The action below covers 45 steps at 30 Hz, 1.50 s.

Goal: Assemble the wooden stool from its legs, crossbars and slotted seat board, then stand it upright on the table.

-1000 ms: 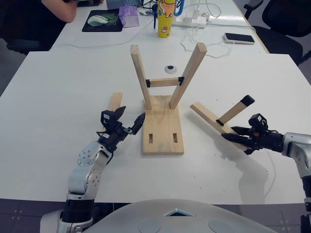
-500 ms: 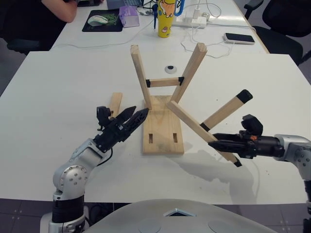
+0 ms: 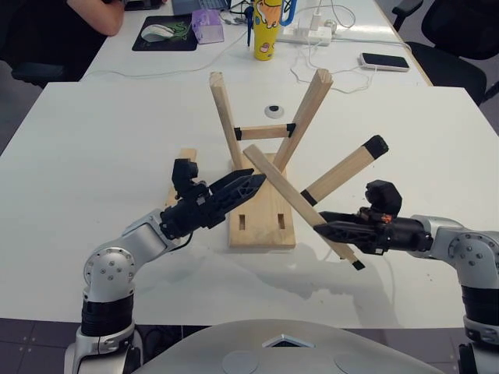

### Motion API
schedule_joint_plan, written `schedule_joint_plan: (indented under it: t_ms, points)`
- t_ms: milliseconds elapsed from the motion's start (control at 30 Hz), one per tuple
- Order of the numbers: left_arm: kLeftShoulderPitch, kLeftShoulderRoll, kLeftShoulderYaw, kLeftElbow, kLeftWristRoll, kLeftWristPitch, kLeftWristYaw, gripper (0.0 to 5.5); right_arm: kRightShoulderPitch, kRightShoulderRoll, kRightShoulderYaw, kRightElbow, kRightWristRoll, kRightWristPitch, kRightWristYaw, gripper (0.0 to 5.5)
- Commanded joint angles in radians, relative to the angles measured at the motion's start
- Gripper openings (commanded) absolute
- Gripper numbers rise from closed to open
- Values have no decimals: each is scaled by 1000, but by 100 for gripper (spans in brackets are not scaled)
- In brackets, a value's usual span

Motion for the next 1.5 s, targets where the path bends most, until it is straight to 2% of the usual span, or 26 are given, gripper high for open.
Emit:
schedule_joint_plan:
  t_ms: [33, 200, 800, 1000, 1033, 1300, 1433, 1500]
  points:
    - [-13, 5, -11, 2, -57, 24, 16, 482, -9, -15, 33, -23, -8, -12, 15, 207]
    - [-16, 26, -15, 2, -90, 45, 21, 482, -18, -28, 39, -19, -4, -17, 25, 207]
    - [-14, 82, -37, 13, -101, 76, -16, 221, 5, -47, 65, -29, -3, -32, 44, 207]
    - [-1, 97, -35, 26, -81, 71, -39, 206, -22, -26, 64, 1, -2, -21, 8, 207]
    - [-1, 99, -33, 30, -77, 71, -41, 206, -30, -17, 59, 13, 3, -14, -9, 236]
    - [12, 140, -3, 37, -38, 58, -84, 206, -30, -14, 24, 46, 16, 13, -75, 349]
    - [41, 231, 144, 60, -64, 46, -117, 206, -3, -50, 10, 88, -90, -80, -76, 408]
    - [56, 318, 253, 86, -84, 60, -157, 206, 5, -41, 52, 101, -225, -222, -96, 430]
